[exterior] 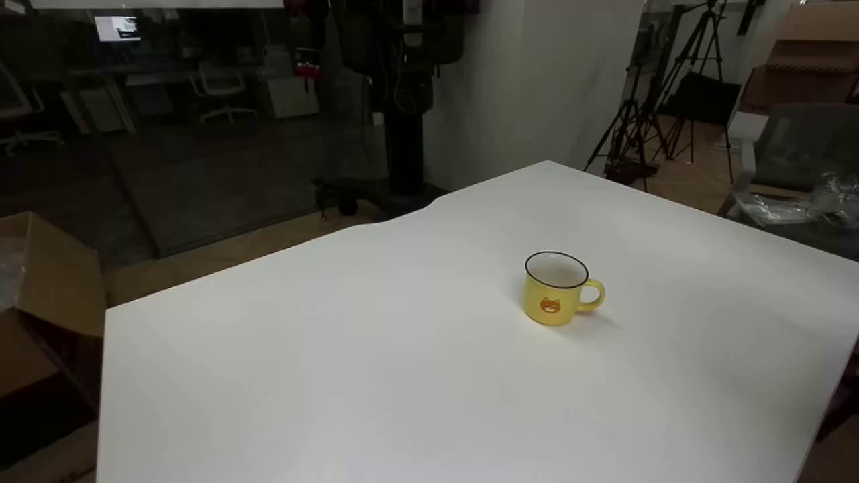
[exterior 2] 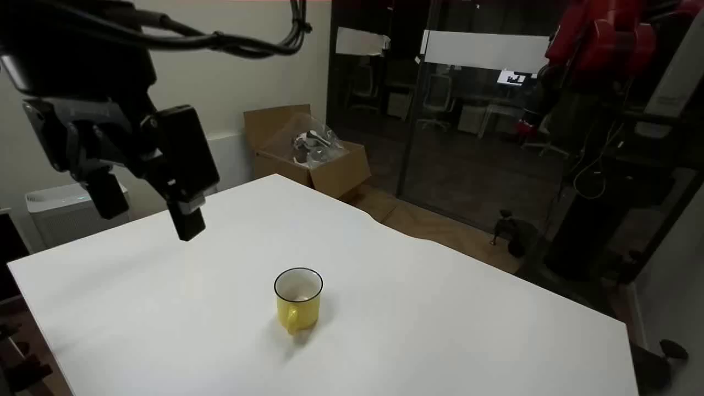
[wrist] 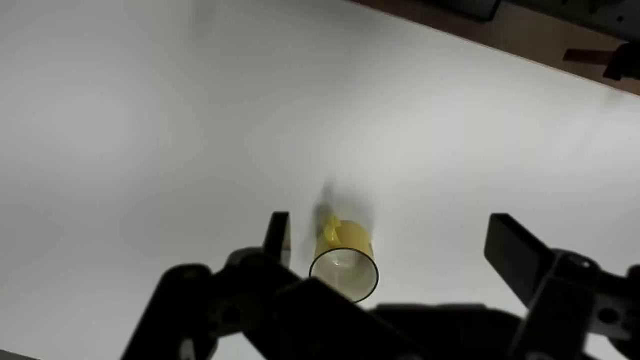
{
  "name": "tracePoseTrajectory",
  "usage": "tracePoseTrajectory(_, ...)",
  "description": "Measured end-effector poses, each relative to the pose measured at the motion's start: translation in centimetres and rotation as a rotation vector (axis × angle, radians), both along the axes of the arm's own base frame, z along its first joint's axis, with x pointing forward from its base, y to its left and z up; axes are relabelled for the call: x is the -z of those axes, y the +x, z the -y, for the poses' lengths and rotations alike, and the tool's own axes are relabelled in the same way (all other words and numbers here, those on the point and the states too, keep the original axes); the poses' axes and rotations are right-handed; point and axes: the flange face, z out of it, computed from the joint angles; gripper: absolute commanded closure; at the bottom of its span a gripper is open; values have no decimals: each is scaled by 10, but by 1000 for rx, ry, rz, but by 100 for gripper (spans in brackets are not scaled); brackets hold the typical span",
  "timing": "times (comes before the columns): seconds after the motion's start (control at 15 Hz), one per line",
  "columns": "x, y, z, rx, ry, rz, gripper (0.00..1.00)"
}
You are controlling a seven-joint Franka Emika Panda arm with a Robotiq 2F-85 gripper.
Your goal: Move the cup slightly right and upward
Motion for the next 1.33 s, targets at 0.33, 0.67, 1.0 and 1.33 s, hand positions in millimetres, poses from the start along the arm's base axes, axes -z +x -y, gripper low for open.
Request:
tracePoseTrajectory(0.33,-16,7,4,5,-6,31,0)
tracePoseTrajectory(0.67,-17,7,4,5,-6,32,0)
tracePoseTrajectory(1.0,-17,7,4,5,-6,32,0)
tracePoseTrajectory(1.33,-17,7,4,5,-7,32,0)
